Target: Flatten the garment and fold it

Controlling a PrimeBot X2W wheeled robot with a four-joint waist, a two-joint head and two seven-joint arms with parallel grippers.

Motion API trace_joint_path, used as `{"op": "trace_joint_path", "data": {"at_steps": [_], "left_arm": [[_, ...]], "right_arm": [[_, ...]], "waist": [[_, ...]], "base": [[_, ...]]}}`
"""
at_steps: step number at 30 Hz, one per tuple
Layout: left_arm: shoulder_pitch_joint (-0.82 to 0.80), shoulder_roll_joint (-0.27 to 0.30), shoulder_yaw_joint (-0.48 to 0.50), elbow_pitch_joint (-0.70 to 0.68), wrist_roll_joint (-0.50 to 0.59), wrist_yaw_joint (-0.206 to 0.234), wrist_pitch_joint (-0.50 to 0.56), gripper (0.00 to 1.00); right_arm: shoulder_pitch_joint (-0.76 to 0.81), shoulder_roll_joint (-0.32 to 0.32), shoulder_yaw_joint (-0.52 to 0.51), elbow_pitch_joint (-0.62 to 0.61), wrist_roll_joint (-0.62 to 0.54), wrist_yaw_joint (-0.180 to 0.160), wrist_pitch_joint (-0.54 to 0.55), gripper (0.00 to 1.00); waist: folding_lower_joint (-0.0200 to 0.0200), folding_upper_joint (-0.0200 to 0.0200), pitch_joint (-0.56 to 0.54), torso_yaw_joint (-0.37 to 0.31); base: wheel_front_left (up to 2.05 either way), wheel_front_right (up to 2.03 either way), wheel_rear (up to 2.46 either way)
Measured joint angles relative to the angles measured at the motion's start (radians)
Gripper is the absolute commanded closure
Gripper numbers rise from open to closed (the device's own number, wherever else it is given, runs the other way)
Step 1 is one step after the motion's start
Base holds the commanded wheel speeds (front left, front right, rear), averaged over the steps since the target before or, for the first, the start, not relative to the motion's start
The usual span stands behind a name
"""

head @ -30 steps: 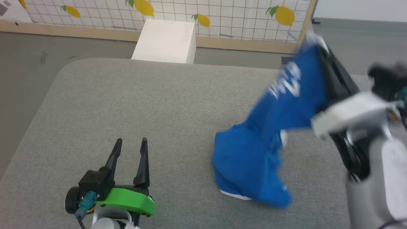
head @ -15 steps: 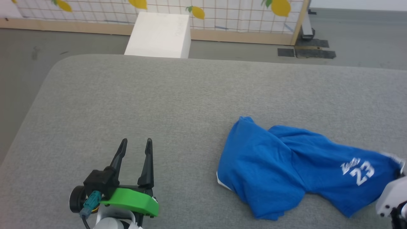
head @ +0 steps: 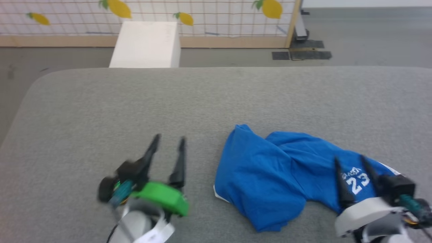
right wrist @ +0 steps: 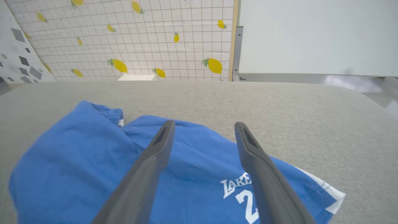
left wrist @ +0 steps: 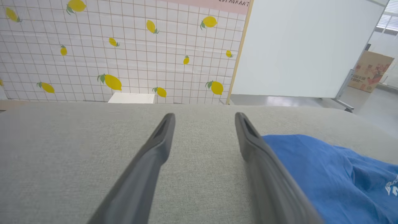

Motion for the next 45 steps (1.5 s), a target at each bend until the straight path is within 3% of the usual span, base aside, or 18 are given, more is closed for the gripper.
{"op": "trace_joint_path", "data": {"at_steps": [8, 16, 20, 21, 22, 26, 31, 35, 41, 45], "left_arm": [[-0.243, -0.002, -0.173, 0.218, -0.101, 0.028, 0.254, 0.00], [-0.421, -0.004, -0.339, 0.455, -0.196, 0.093, 0.614, 0.00], [-0.470, 0.002, -0.398, 0.501, -0.249, 0.062, 0.795, 0.00], [-0.479, 0.003, -0.403, 0.494, -0.270, 0.049, 0.820, 0.55], [-0.481, 0.004, -0.406, 0.484, -0.287, 0.042, 0.825, 1.00], [-0.474, -0.001, -0.394, 0.448, -0.300, 0.049, 0.708, 1.00], [-0.447, 0.016, -0.267, 0.370, -0.294, 0.166, 0.391, 1.00], [-0.348, 0.074, -0.190, 0.290, -0.290, 0.255, 0.250, 1.00], [-0.105, 0.195, -0.113, 0.111, -0.290, 0.371, 0.234, 1.00], [0.098, 0.253, -0.120, -0.016, -0.327, 0.402, 0.387, 1.00]], "right_arm": [[0.012, 0.000, 0.094, -0.037, 0.028, 0.000, -0.006, 0.00], [-0.011, 0.000, 0.111, -0.054, 0.034, 0.000, -0.006, 0.00], [-0.012, 0.000, 0.114, -0.053, 0.041, 0.000, -0.007, 0.00], [-0.012, 0.000, 0.114, -0.053, 0.042, 0.000, -0.007, 0.00], [-0.012, 0.000, 0.112, -0.053, 0.043, 0.000, -0.010, 0.00], [-0.012, -0.001, 0.108, -0.046, 0.052, 0.000, -0.014, 0.00], [-0.013, -0.001, 0.112, -0.046, 0.052, 0.000, -0.015, 0.00], [-0.012, -0.001, 0.109, -0.049, 0.052, 0.000, -0.014, 0.00], [-0.001, -0.001, 0.105, -0.053, 0.052, 0.000, -0.007, 0.00], [0.013, -0.001, 0.107, -0.056, 0.052, 0.000, -0.001, 0.00]], "waist": [[0.0000, 0.0000, 0.029, -0.057], [0.0000, 0.0000, 0.074, -0.106], [0.0000, 0.0000, 0.094, -0.123], [0.0000, 0.0000, 0.097, -0.125], [0.0000, 0.0000, 0.100, -0.126], [0.0000, 0.0000, 0.101, -0.112], [0.0000, 0.0000, 0.082, -0.080], [0.0001, 0.0000, 0.061, -0.050], [0.0001, 0.0000, 0.028, -0.002], [0.0000, -0.0001, 0.006, 0.028]], "base": [[0.00, 0.00, 0.00], [0.00, 0.00, 0.00], [0.00, 0.00, 0.00], [0.00, 0.00, 0.00], [0.00, 0.00, 0.00], [0.00, 0.00, 0.00], [0.00, 0.00, 0.00], [0.00, 0.00, 0.00], [0.00, 0.00, 0.00], [0.00, 0.00, 0.00]]}}
